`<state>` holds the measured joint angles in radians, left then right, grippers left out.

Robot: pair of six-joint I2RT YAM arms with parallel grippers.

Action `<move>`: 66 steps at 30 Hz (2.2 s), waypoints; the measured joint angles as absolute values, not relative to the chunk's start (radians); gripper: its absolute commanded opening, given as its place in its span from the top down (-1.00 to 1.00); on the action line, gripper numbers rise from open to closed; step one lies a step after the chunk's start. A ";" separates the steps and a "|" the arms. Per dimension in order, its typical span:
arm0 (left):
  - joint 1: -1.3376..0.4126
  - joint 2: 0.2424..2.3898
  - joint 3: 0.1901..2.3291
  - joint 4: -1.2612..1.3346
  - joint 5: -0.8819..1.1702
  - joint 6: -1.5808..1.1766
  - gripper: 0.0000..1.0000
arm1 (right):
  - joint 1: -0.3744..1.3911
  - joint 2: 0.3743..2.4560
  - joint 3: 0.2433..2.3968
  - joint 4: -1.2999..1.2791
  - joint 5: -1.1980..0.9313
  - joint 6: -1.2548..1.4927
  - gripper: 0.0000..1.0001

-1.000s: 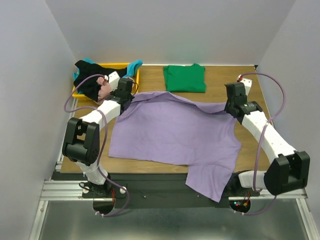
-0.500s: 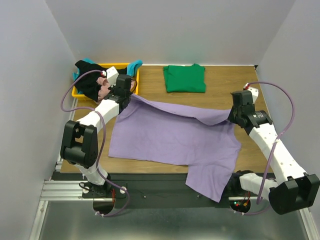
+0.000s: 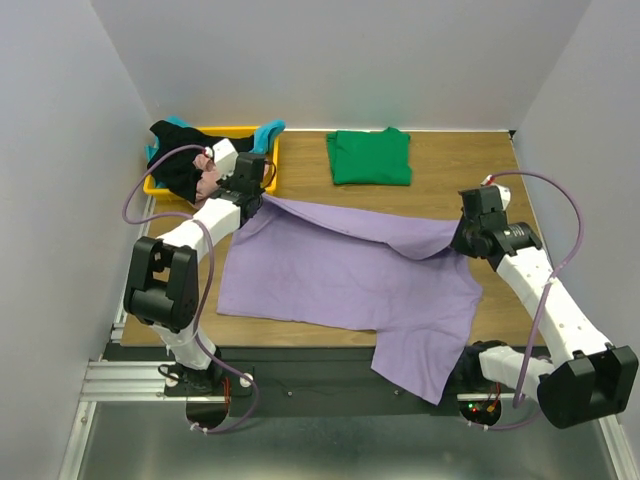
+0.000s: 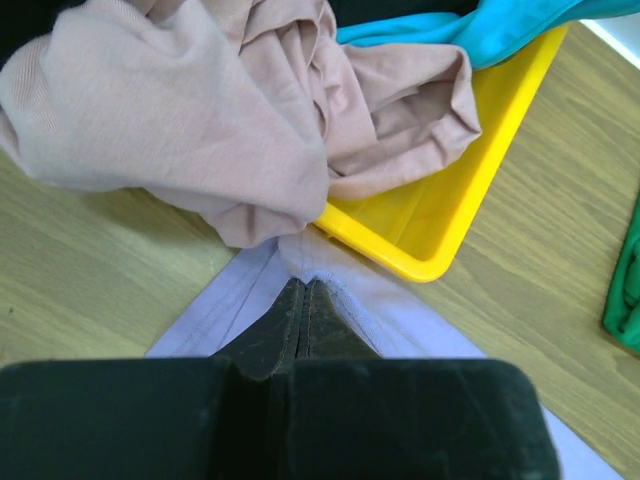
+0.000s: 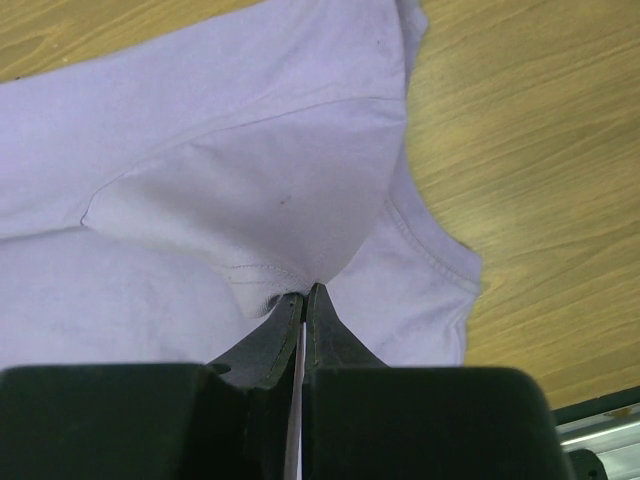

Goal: Fold and stack the t-shirts
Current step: Fold the tshirt

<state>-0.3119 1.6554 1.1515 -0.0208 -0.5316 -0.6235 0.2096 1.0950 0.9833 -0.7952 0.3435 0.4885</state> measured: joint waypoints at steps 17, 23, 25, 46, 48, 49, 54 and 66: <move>-0.312 1.744 1.151 -0.097 -0.552 -0.678 1.00 | 0.210 1.211 0.981 -0.805 0.374 0.529 0.99; -0.312 1.745 1.131 -0.099 -0.554 -0.697 1.00 | 0.210 1.217 0.981 -0.805 0.375 0.533 0.99; -0.312 1.745 1.113 -0.105 -0.553 -0.705 1.00 | 0.210 1.217 0.981 -0.805 0.375 0.536 0.99; -0.402 1.483 1.054 -0.167 -0.481 -0.736 -0.97 | 0.210 1.275 1.007 -0.795 0.382 0.528 0.99; -0.459 1.441 1.054 -0.161 -0.478 -0.729 -0.97 | 0.210 1.297 1.007 -0.791 0.386 0.529 0.99; -0.493 1.430 1.054 -0.154 -0.477 -0.717 -0.97 | 0.210 1.308 1.008 -0.786 0.390 0.530 0.99; -0.682 1.426 1.054 -0.084 -0.406 -0.643 -0.97 | 0.210 1.389 1.067 -0.756 0.393 0.531 0.99; -0.965 1.705 1.189 0.044 -0.237 -0.527 -0.85 | 0.155 1.726 1.272 -0.622 0.360 0.513 0.99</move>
<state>-0.9653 1.7050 1.1893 0.0441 -0.2375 -0.5270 0.1547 1.7256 1.2720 -0.6224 0.3595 0.5133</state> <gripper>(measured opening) 0.958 0.023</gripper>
